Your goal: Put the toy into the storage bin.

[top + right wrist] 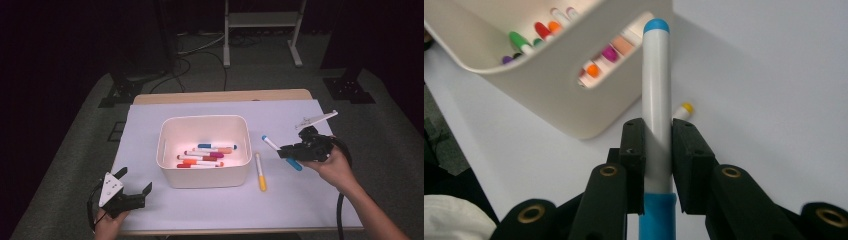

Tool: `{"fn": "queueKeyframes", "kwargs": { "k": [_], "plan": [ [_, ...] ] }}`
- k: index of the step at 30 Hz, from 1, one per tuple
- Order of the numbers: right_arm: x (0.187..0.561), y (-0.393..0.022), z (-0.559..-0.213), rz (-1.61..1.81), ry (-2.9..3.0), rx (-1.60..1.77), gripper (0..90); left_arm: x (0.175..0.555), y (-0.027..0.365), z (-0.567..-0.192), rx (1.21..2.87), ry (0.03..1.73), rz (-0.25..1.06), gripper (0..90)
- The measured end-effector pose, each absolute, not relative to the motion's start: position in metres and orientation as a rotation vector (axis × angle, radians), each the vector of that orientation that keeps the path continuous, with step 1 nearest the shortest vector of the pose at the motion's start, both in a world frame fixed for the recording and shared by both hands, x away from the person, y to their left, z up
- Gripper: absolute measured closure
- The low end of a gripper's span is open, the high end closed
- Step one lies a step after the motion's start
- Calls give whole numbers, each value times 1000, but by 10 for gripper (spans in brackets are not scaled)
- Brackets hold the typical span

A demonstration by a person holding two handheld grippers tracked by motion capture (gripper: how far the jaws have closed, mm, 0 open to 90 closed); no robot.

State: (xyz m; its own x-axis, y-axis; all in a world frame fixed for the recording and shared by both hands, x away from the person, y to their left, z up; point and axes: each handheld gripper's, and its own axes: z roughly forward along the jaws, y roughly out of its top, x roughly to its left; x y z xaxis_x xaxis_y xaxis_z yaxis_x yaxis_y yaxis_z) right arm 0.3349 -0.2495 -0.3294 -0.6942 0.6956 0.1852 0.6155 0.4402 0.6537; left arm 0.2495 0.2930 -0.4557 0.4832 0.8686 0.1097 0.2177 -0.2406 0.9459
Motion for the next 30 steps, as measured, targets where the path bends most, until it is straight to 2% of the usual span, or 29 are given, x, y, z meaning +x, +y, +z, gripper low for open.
{"fn": "queueKeyframes", "kwargs": {
  "k": [16,30],
  "plan": [
    [325,-199,-259,1180,2634,903,760,249,293,-456,1741,925,815,0],
    [333,-130,-244,1207,2792,697,760,250,293,-455,1744,922,815,0]
  ]
}}
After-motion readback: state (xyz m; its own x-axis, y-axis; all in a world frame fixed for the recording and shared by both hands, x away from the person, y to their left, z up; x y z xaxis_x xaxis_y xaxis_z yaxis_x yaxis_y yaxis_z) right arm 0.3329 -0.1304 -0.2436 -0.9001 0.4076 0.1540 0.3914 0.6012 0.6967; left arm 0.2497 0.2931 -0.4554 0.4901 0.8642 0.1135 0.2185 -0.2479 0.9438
